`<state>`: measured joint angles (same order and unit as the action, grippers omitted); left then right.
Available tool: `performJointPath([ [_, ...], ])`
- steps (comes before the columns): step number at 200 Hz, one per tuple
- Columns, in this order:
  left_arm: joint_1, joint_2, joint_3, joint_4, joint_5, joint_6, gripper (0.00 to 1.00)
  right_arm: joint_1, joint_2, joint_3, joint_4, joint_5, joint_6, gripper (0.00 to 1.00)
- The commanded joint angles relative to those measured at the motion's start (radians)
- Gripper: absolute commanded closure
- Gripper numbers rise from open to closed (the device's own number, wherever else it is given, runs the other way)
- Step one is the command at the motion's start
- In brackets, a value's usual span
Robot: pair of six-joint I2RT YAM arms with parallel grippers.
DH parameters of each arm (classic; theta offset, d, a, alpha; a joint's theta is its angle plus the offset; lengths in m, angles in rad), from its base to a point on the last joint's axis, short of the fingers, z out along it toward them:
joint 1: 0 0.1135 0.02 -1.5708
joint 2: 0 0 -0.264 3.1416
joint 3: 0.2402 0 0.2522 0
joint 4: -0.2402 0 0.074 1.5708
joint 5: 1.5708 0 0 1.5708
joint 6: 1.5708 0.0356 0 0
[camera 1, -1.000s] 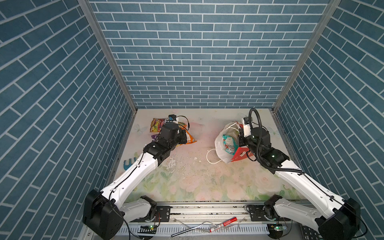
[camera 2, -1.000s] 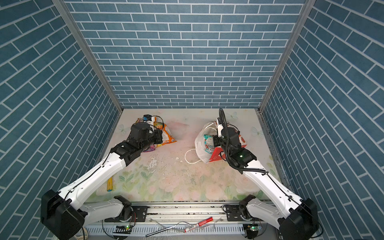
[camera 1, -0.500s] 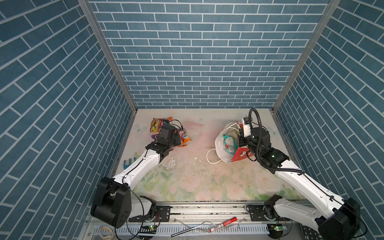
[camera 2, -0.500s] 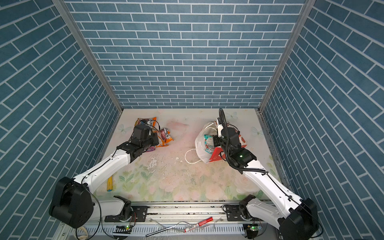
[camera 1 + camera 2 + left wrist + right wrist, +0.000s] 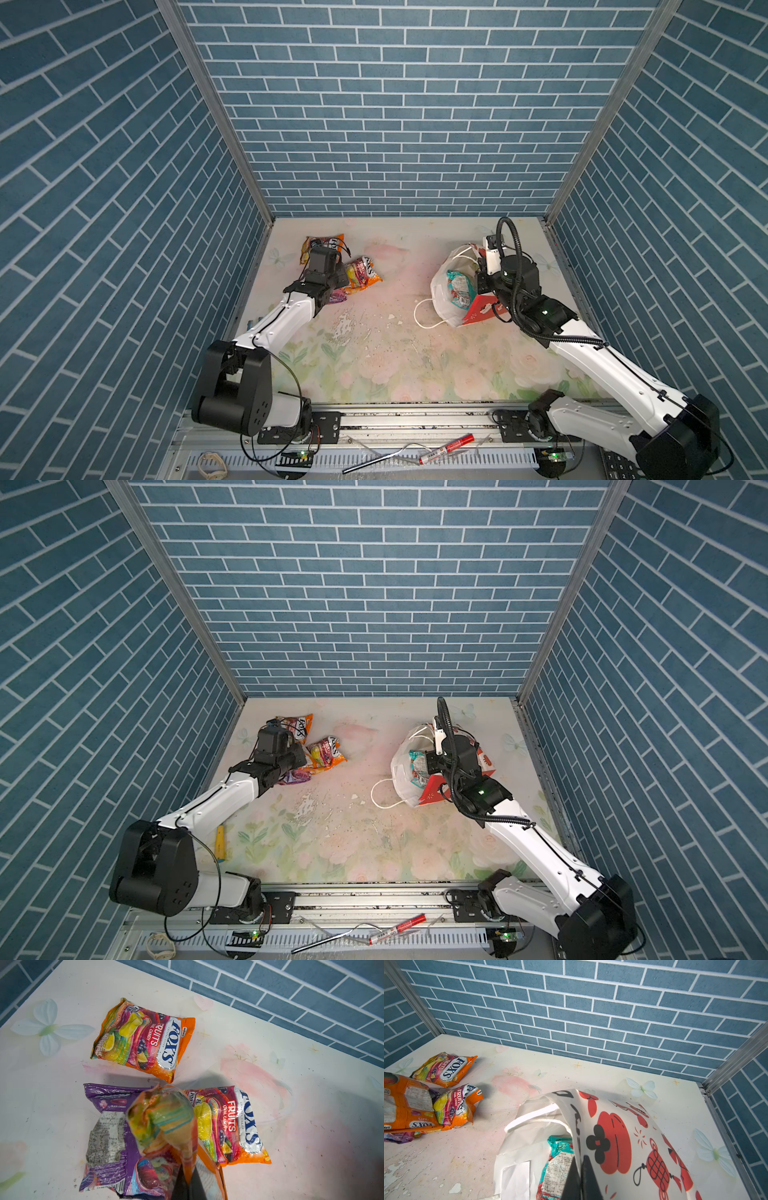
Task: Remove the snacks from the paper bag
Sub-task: 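Carry the orange packet with the left gripper onto the Fox's packet pile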
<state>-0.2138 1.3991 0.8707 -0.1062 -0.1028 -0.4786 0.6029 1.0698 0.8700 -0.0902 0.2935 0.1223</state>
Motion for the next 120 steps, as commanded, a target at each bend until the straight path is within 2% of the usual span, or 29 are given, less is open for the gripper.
performJointPath([
  [1,0.035,0.021,0.036,0.056,-0.003,0.014,1.00,-0.004,0.010,-0.004,0.044,0.019,-0.015,1.00],
  [113,0.074,0.253,0.206,0.032,0.014,0.031,1.00,-0.005,-0.011,-0.009,0.041,0.019,-0.015,1.00],
  [120,0.074,0.253,0.208,0.034,0.015,0.032,0.89,-0.004,-0.011,-0.009,0.041,0.018,-0.014,1.00],
])
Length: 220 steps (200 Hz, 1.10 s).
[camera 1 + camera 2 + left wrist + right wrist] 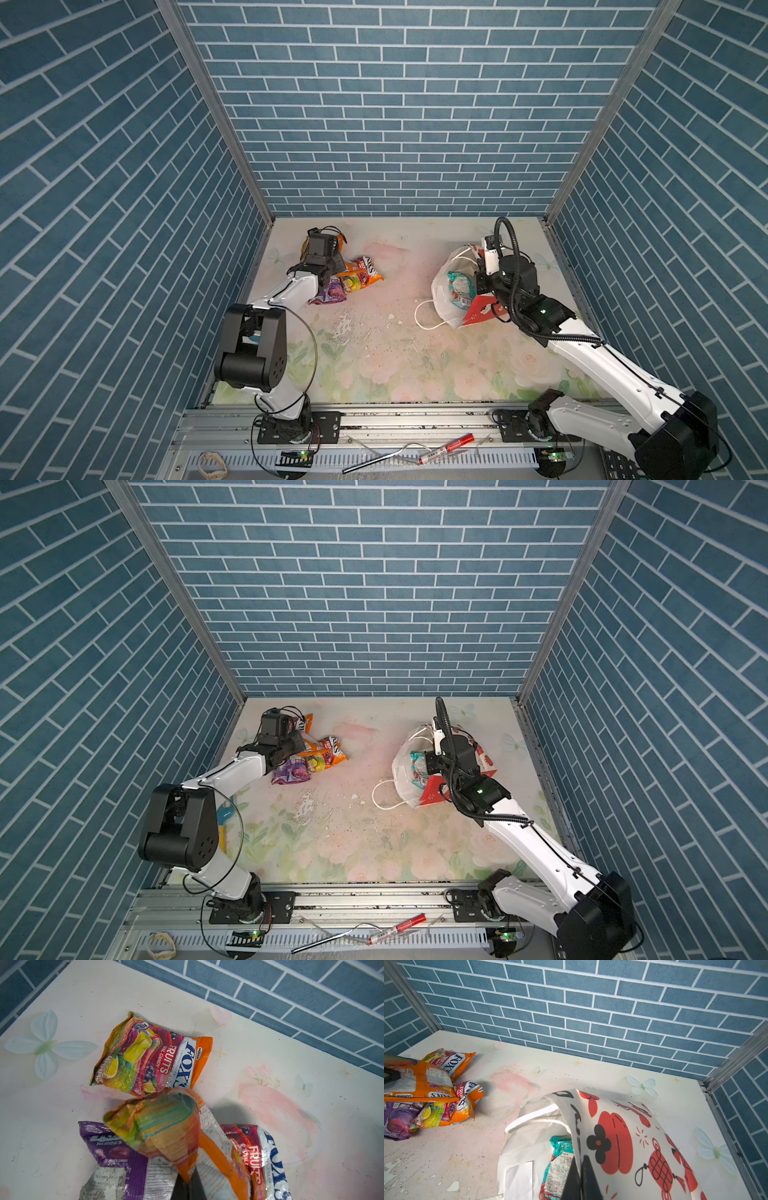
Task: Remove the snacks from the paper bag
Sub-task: 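Carry the orange packet with the left gripper onto the Fox's packet pile, then open the left gripper to release the packet and raise it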
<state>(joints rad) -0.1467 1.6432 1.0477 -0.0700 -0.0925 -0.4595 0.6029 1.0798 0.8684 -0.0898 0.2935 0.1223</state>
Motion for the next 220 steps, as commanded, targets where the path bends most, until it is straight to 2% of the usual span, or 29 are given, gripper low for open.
performJointPath([
  [1,0.007,0.009,0.032,-0.001,0.005,0.015,0.87,-0.004,-0.021,-0.008,0.041,0.018,-0.014,1.00],
  [12,0.007,0.007,0.035,0.002,0.013,0.021,0.61,-0.005,-0.021,-0.007,0.041,0.014,-0.013,1.00],
  [25,0.007,-0.002,0.035,0.015,0.037,0.034,0.38,-0.004,-0.021,-0.008,0.043,0.013,-0.011,1.00],
  [39,0.006,-0.022,0.027,0.031,0.062,0.040,0.23,-0.005,-0.022,-0.006,0.042,0.012,-0.010,1.00],
  [58,0.003,-0.056,0.010,0.054,0.090,0.040,0.14,-0.006,-0.022,-0.007,0.044,0.010,-0.008,1.00],
  [113,-0.067,-0.177,-0.002,0.035,0.054,0.048,0.01,-0.005,-0.026,-0.004,0.038,0.019,-0.010,1.00],
  [171,-0.156,-0.295,-0.010,0.019,-0.006,0.066,0.00,-0.005,-0.040,-0.007,0.017,0.032,-0.015,1.00],
  [220,-0.270,-0.368,-0.011,0.031,-0.033,0.107,0.00,-0.005,-0.066,-0.019,0.005,0.024,0.022,1.00],
])
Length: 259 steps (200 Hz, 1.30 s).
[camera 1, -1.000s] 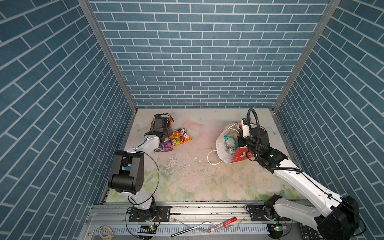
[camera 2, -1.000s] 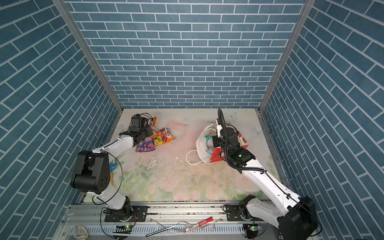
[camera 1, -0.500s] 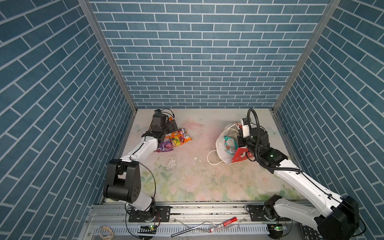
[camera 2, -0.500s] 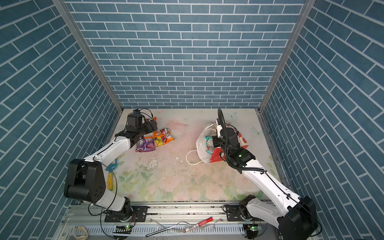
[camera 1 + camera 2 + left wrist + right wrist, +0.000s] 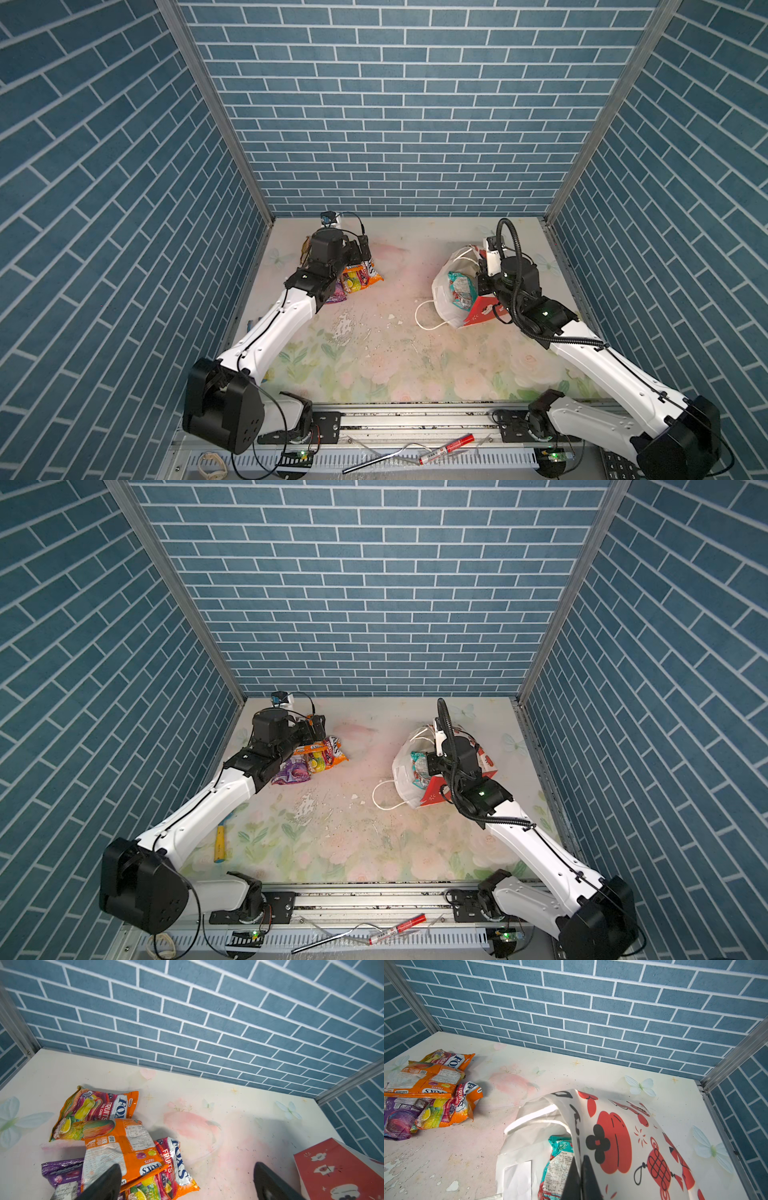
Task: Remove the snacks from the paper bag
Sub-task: 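Open the left gripper to release the packet and raise it, then move the left gripper back to the bag mouth while the right gripper holds the bag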
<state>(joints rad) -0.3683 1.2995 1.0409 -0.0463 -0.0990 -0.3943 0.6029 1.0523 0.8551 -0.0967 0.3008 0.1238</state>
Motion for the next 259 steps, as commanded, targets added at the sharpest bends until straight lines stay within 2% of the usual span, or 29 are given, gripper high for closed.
performJointPath([
  [1,-0.051,-0.025,-0.004,0.006,-0.027,0.042,0.00,-0.005,-0.040,-0.007,0.011,0.017,0.021,1.00],
  [37,-0.136,-0.044,-0.021,0.077,-0.068,0.068,0.00,-0.005,-0.055,-0.001,-0.016,0.018,0.038,1.00],
  [88,-0.183,0.031,-0.004,0.169,0.017,0.076,0.00,-0.005,-0.050,0.037,-0.075,0.012,0.058,1.00],
  [126,-0.194,0.018,-0.036,0.220,0.061,0.116,0.00,-0.005,-0.036,0.062,-0.101,0.017,0.076,1.00],
  [190,-0.193,-0.064,-0.112,0.290,0.272,0.162,0.00,-0.004,-0.007,0.103,-0.138,0.027,0.117,1.00],
  [232,-0.195,-0.008,-0.100,0.335,0.436,0.192,0.00,-0.004,-0.001,0.130,-0.149,0.019,0.140,1.00],
  [259,-0.204,0.036,-0.100,0.373,0.466,0.167,0.00,-0.006,-0.003,0.125,-0.142,0.020,0.149,1.00],
])
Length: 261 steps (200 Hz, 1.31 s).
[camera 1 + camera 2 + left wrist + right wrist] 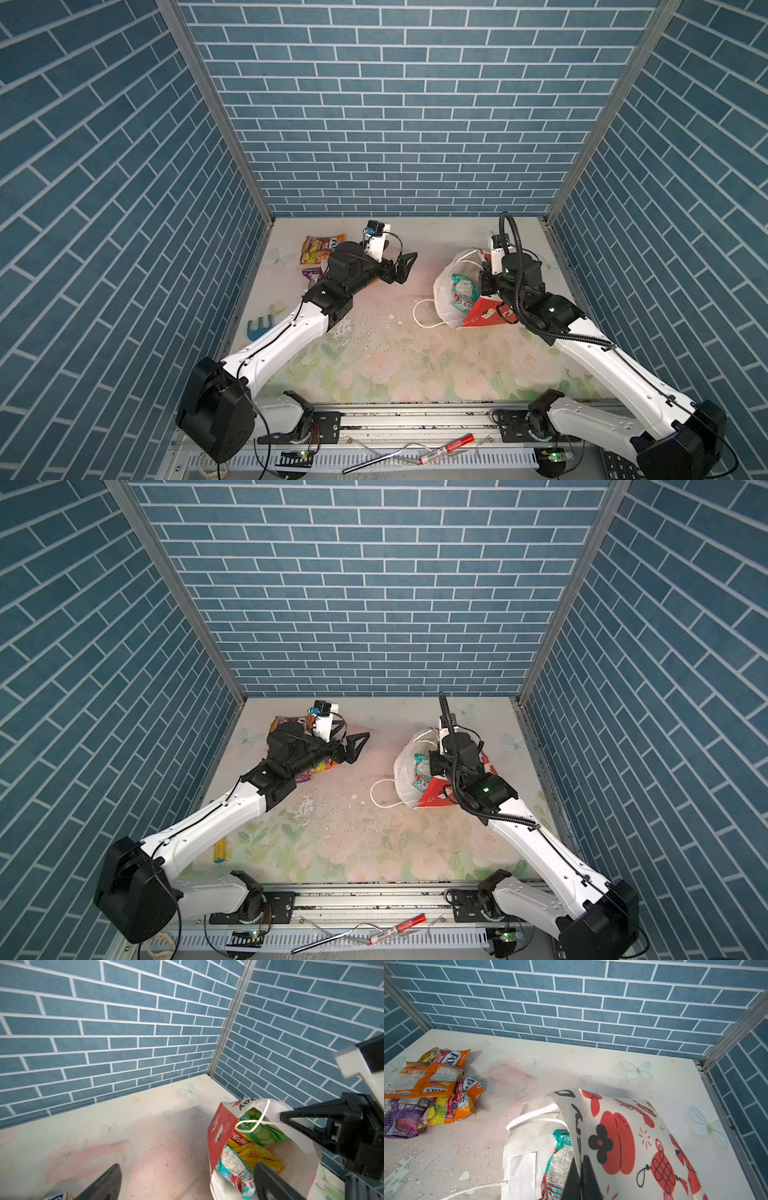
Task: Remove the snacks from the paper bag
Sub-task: 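Move the left gripper back to the bag mouth while the right gripper holds the bag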
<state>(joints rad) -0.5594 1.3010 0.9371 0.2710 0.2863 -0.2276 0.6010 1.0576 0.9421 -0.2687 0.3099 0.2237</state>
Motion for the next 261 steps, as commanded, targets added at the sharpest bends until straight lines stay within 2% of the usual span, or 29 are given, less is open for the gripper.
performJointPath([
  [1,-0.013,0.035,0.004,0.056,0.083,-0.001,0.01,-0.003,-0.009,0.038,0.031,0.011,0.049,1.00],
  [43,-0.046,0.075,0.011,0.091,0.116,-0.007,0.00,-0.002,-0.008,0.045,0.034,0.014,0.054,1.00],
  [89,-0.072,0.106,0.019,0.139,0.188,-0.033,0.05,-0.003,-0.010,0.062,0.048,-0.004,0.068,1.00],
  [181,-0.123,0.171,0.047,0.138,0.196,-0.006,0.08,-0.003,-0.031,0.066,0.043,-0.009,0.086,1.00],
  [192,-0.128,0.176,0.052,0.134,0.215,0.005,0.11,-0.002,-0.029,0.067,0.040,-0.002,0.093,1.00],
  [240,-0.172,0.194,0.078,0.098,0.246,0.096,0.11,-0.003,-0.017,0.078,0.038,0.009,0.100,1.00],
  [261,-0.204,0.211,0.114,0.020,0.219,0.158,0.11,-0.003,-0.017,0.087,0.038,0.005,0.101,1.00],
])
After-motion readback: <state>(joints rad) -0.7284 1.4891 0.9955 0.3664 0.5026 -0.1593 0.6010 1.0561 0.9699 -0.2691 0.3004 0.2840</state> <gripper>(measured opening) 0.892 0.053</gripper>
